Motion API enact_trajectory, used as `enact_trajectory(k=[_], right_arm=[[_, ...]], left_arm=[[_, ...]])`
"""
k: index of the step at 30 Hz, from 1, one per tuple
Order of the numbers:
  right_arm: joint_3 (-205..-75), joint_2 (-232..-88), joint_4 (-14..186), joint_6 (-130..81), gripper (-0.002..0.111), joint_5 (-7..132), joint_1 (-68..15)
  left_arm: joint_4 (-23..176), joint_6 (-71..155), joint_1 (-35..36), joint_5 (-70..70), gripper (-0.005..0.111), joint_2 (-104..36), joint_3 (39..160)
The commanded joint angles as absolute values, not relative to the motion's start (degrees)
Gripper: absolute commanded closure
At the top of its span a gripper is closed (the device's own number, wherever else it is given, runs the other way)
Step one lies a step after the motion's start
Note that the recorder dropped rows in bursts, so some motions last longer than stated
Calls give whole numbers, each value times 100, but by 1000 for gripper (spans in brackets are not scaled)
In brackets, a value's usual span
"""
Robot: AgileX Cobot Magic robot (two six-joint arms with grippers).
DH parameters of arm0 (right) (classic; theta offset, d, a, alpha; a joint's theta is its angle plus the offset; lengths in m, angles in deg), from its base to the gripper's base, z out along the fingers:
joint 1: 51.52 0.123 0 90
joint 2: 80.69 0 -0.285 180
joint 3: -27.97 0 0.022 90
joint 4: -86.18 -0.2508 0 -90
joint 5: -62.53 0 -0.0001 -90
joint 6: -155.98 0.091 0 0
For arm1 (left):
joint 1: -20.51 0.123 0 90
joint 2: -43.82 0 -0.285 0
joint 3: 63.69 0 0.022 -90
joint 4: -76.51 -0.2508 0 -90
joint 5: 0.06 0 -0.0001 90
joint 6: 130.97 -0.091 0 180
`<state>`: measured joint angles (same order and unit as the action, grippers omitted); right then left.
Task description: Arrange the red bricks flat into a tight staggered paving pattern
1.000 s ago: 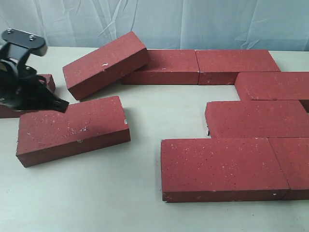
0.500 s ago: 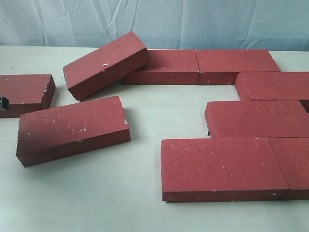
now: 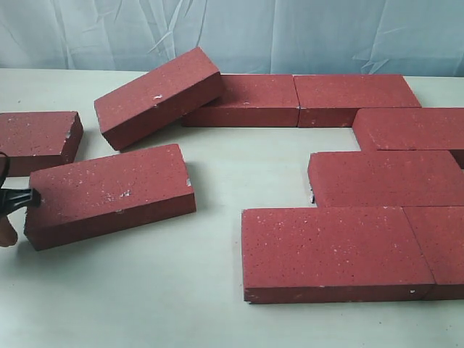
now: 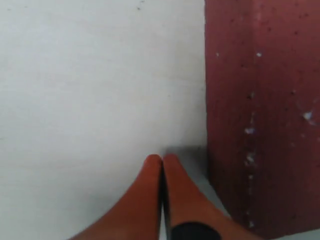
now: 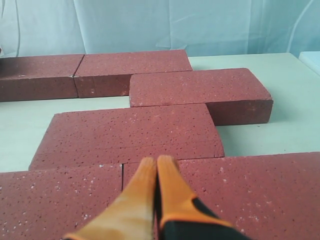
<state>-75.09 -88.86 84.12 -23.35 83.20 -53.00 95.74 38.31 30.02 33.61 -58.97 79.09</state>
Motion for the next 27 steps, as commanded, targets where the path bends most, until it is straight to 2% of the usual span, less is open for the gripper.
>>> enact_trajectory(k=[1, 8, 15, 27], right_arm=[[-7482, -8847, 8426, -2356, 109, 8269, -5270], [-7482, -8847, 8426, -2356, 109, 8269, -5270], [-7482, -8847, 8426, -2356, 109, 8269, -5270], [-7482, -8847, 8406, -2356, 109, 8269, -5270]], left_arm=[[10157, 3303, 3001, 3407, 107, -5934, 7895], [10693, 2928, 3001, 3079, 107, -6259, 7969], [12132, 1676, 2974, 3160, 107, -6356, 7985], [12371, 1676, 1914, 2831, 107, -6707, 8204]])
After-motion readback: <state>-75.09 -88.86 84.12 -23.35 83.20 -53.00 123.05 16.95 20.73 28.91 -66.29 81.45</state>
